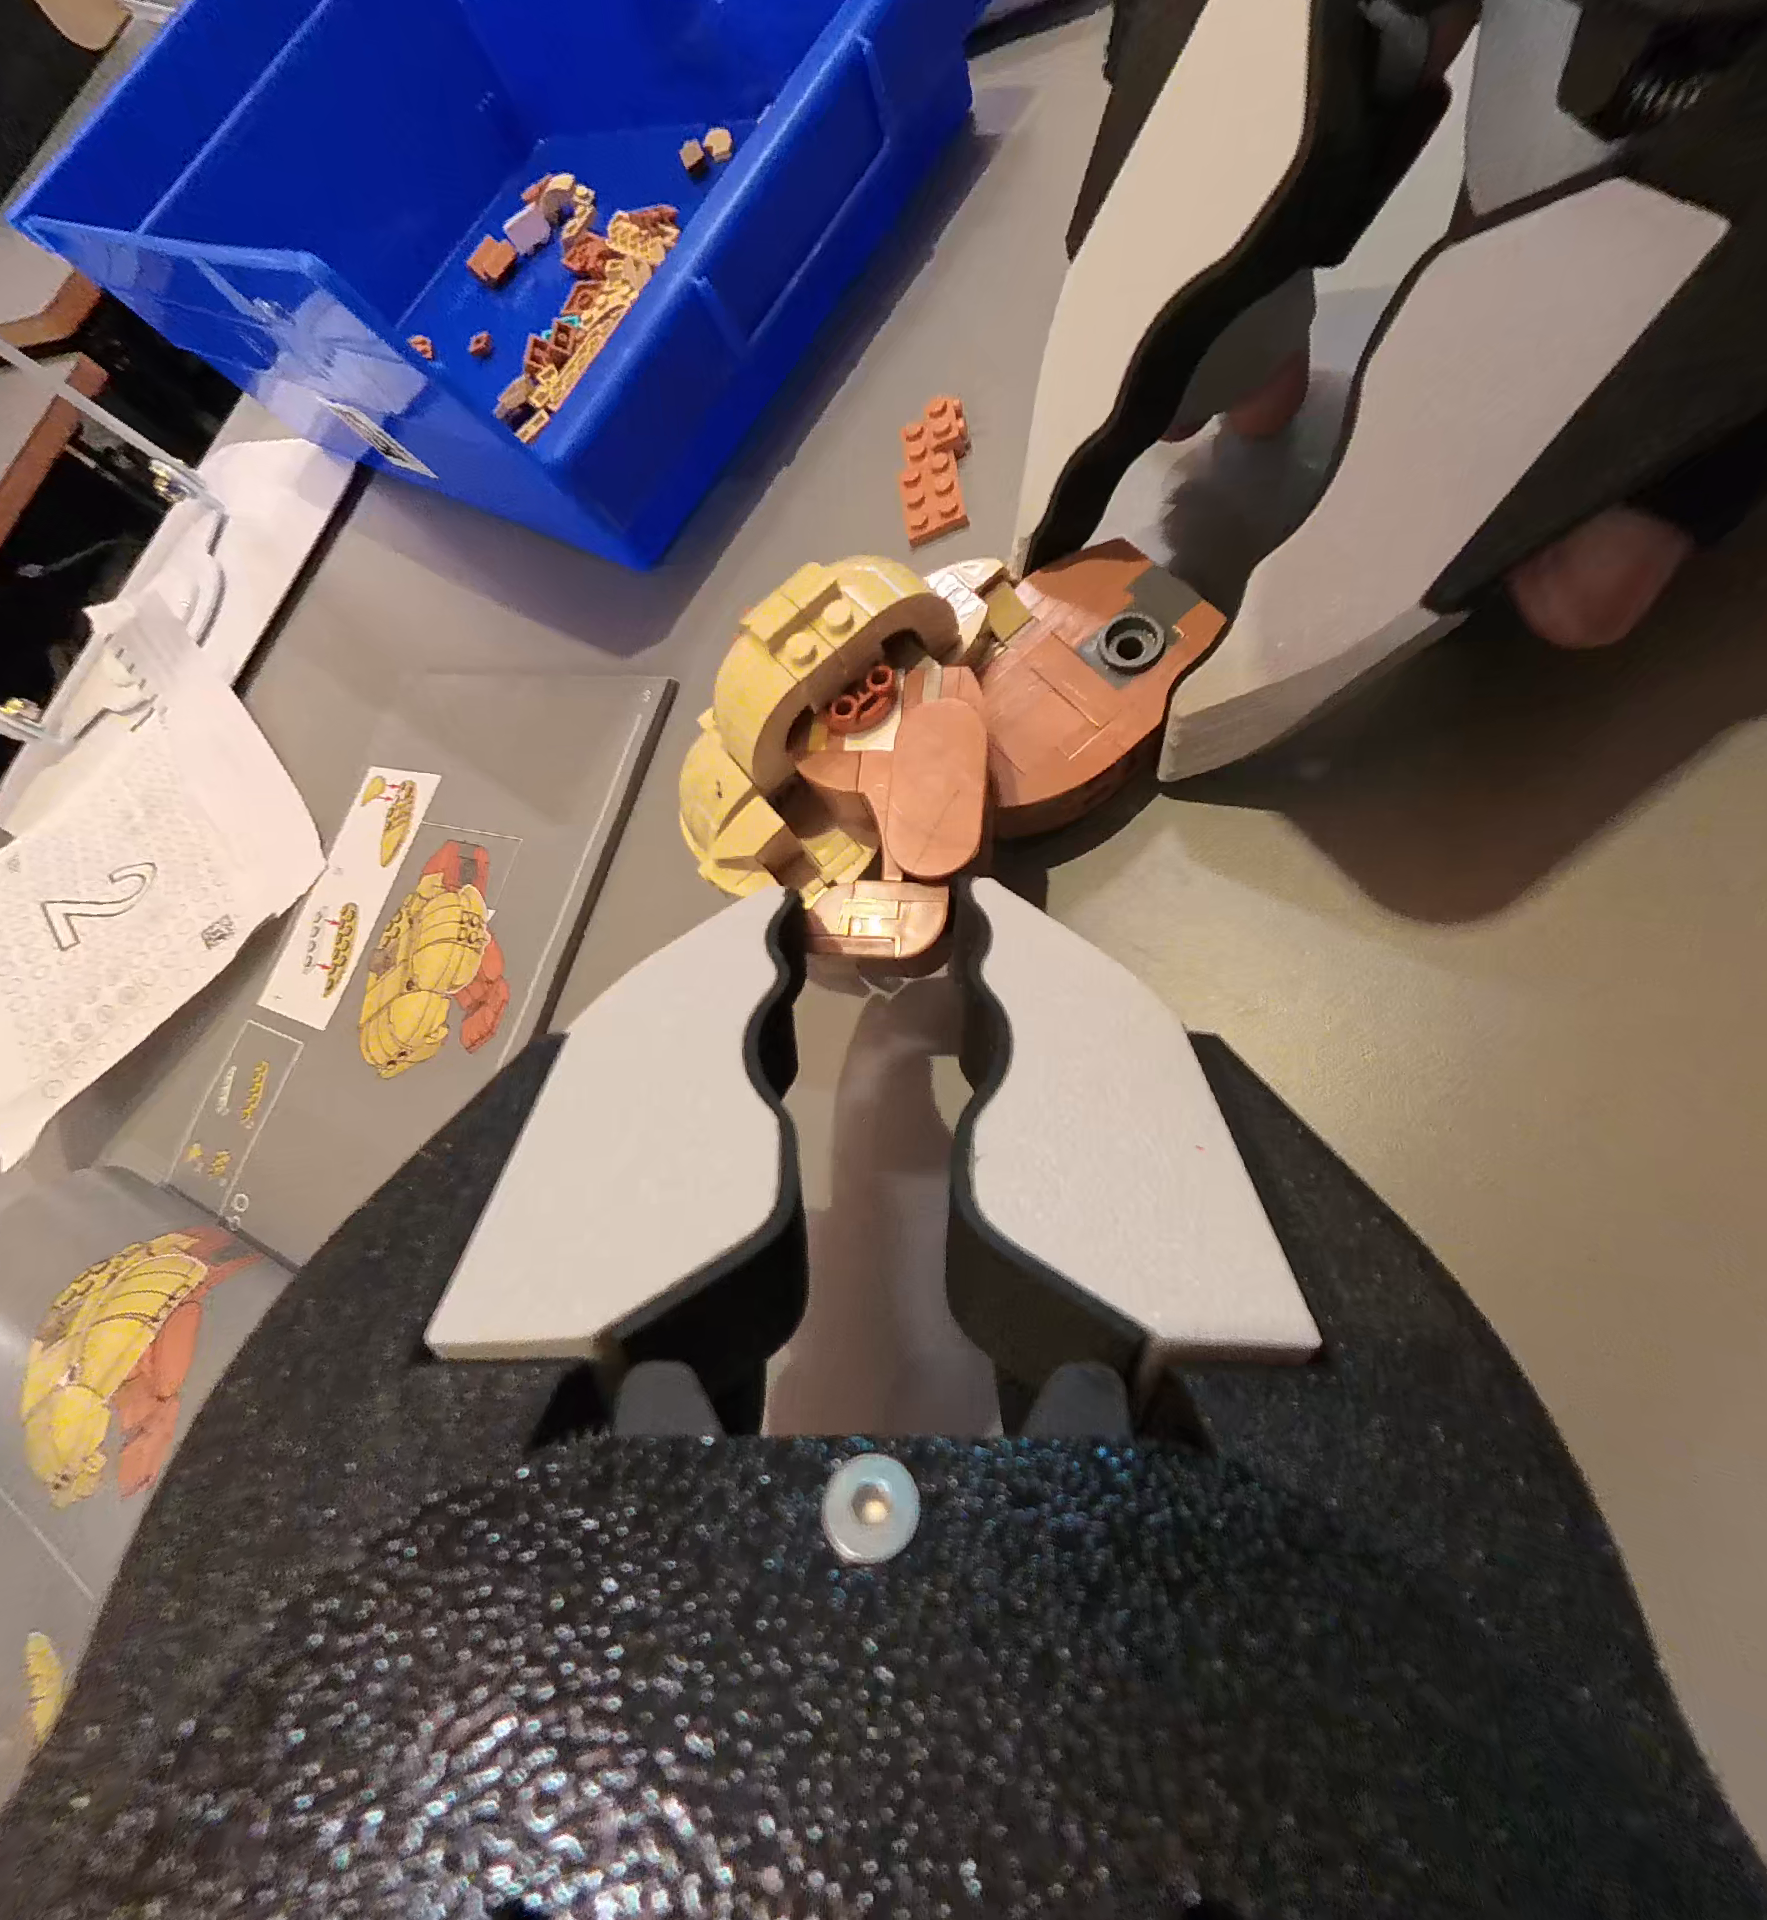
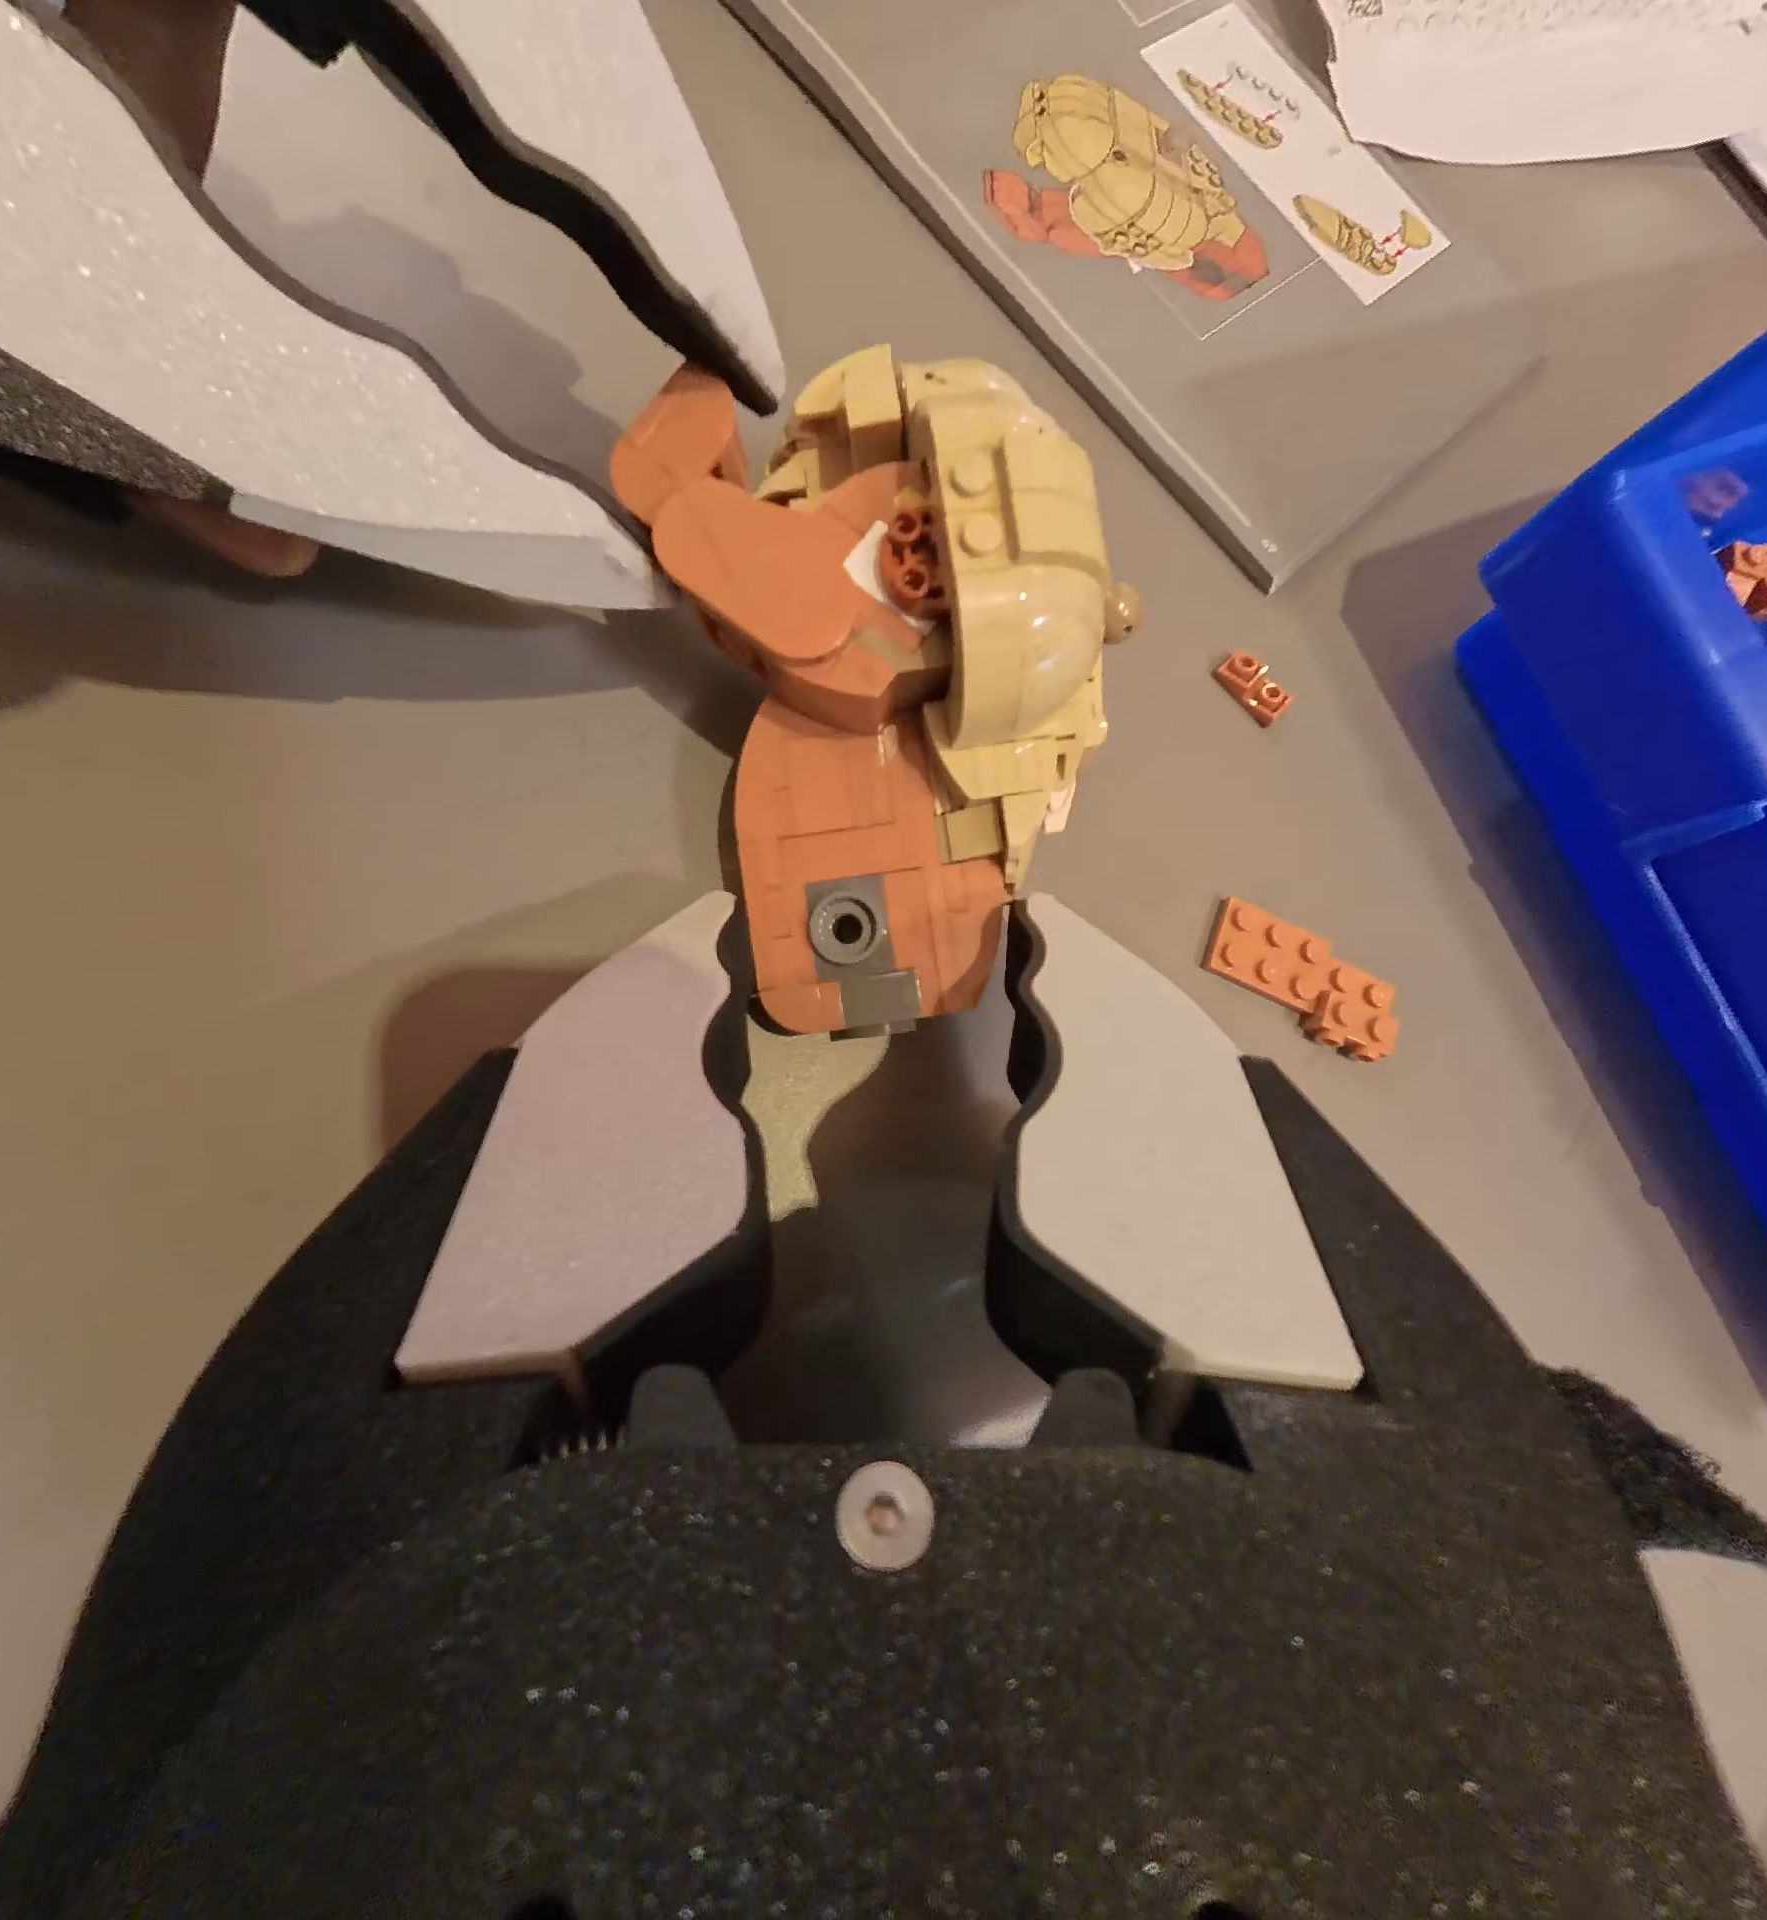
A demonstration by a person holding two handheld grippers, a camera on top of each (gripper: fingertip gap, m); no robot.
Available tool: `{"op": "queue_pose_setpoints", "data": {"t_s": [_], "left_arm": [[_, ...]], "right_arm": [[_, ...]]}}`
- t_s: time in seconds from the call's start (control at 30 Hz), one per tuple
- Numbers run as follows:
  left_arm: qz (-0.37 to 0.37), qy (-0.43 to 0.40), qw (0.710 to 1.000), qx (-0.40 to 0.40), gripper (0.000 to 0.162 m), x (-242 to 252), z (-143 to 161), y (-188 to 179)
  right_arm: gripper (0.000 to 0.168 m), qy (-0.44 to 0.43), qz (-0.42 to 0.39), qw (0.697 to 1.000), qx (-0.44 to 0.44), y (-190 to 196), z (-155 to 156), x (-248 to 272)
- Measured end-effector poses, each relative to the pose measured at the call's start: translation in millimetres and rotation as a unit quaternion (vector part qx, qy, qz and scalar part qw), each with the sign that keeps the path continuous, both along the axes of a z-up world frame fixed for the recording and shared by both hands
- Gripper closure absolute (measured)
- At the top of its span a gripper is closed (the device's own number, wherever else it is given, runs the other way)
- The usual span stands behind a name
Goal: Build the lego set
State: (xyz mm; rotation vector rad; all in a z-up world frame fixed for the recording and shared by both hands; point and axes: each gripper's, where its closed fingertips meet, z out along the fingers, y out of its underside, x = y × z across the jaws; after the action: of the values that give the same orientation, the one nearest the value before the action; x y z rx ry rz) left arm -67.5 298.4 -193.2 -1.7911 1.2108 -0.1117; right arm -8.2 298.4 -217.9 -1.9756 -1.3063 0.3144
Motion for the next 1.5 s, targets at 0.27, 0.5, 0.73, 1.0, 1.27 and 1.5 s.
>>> {"op": "queue_pose_setpoints", "data": {"t_s": [0.27,0.5,0.73,1.0,1.27,1.5], "left_arm": [[-0.031,0.006,0.999,0.004,0.135,-5,-1,6],[-0.028,-0.003,1.0,-0.004,0.135,-7,-2,5],[-0.025,-0.011,1.0,-0.006,0.135,-7,-3,4],[-0.052,0.009,0.999,-0.009,0.137,-6,-8,-1],[-0.08,0.011,0.996,-0.034,0.136,-8,-17,-7],[-0.123,0.051,0.991,0.005,0.14,-12,-18,-10]], "right_arm": [[0.121,0.008,0.025,1.0,0.005,-1,1,-2],[0.121,0.012,0.032,0.999,0.006,0,2,-5],[0.121,0.019,0.026,0.999,0.01,2,3,-6],[0.12,0.026,0.028,0.999,0.029,9,6,-6],[0.121,0.031,0.034,0.999,0.025,9,6,-7],[0.12,0.032,0.049,0.998,0.029,8,6,-10]]}}
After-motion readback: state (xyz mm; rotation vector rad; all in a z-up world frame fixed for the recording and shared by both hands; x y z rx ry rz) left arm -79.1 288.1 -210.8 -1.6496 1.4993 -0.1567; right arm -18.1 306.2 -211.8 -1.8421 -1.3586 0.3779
